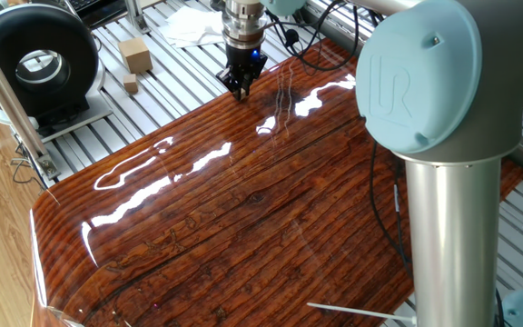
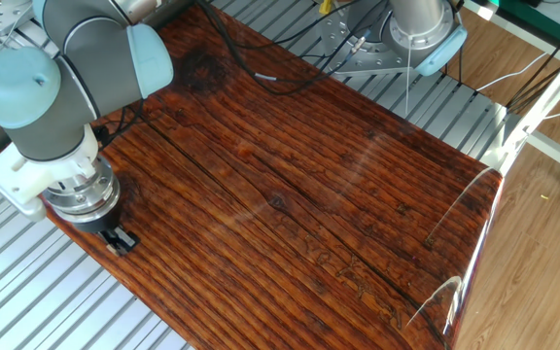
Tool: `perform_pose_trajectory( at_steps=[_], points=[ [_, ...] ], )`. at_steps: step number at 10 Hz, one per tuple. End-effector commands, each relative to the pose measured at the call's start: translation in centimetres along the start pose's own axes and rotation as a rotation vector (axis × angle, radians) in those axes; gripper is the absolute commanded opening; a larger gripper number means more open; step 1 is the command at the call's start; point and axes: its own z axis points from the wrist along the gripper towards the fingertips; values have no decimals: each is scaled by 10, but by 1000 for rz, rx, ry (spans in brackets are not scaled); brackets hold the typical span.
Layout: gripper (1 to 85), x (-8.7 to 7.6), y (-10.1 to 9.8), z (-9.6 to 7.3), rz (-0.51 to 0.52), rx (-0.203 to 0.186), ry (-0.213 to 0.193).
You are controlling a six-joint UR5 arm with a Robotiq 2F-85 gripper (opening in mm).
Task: Hold a small block with the gripper and sweep it from left to right on the table
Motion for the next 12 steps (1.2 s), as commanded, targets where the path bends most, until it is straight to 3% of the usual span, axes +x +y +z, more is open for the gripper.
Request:
perform_pose_trajectory(
  at_steps=[1,12],
  points=[
    [13,-1,2,-1,14,-13,0],
    [13,-3,2,0,14,-10,-3]
  ],
)
